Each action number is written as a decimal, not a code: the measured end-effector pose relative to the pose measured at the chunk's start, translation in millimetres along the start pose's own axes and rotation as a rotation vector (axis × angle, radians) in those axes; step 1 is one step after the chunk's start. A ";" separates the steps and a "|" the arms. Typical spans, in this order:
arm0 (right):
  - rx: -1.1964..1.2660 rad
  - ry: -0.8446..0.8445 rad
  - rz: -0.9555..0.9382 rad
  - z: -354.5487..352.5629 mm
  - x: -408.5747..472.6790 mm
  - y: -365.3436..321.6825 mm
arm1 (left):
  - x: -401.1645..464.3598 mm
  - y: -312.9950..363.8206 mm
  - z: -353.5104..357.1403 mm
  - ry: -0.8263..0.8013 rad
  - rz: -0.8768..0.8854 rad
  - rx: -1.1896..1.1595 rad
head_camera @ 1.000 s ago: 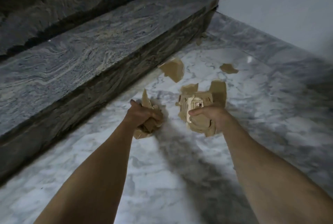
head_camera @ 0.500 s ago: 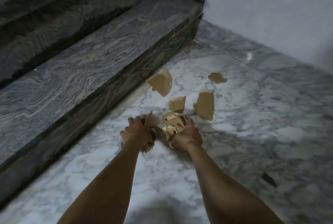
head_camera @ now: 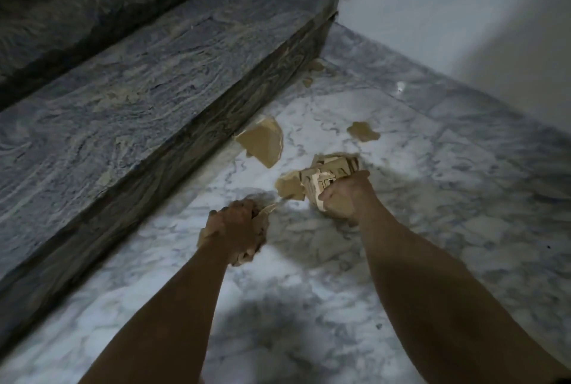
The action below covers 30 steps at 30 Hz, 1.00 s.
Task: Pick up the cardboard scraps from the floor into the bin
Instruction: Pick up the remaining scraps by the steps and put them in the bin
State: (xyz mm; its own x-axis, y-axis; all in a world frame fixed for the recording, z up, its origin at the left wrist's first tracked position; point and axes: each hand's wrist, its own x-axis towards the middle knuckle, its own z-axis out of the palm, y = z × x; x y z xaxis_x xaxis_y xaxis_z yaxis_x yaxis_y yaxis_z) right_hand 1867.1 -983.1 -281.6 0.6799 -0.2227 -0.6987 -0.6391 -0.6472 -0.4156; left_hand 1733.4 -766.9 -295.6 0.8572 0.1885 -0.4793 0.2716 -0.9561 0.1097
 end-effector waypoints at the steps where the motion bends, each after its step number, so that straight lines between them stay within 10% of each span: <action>1: -0.048 0.058 0.015 1.3 -1.8 -0.3 | 0.1 -0.9 -1.5 -0.010 -0.011 -0.041; 8: -0.046 0.185 -0.114 7.9 -18.5 5.7 | -2.9 -3.4 -5.4 -0.023 -0.004 -0.176; 15: 0.544 0.040 -0.305 -34.7 -13.3 -11.1 | 49.2 -37.1 -55.3 -0.058 -0.195 -0.624; 21: -0.282 -0.416 -0.395 12.4 -19.8 -49.1 | 119.3 -7.6 -135.0 -0.120 -0.123 -0.726; 30: -0.804 -0.131 -0.400 59.7 -6.8 -58.1 | 182.7 12.2 -103.7 -0.250 -0.152 -0.401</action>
State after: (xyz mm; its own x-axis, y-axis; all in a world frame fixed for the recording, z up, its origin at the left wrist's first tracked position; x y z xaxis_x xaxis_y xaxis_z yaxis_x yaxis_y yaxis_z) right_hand 1878.2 -900.4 -287.5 0.7196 0.1806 -0.6705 0.1129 -0.9832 -0.1437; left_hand 1938.7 -720.9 -291.5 0.6768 0.2124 -0.7049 0.5744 -0.7513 0.3250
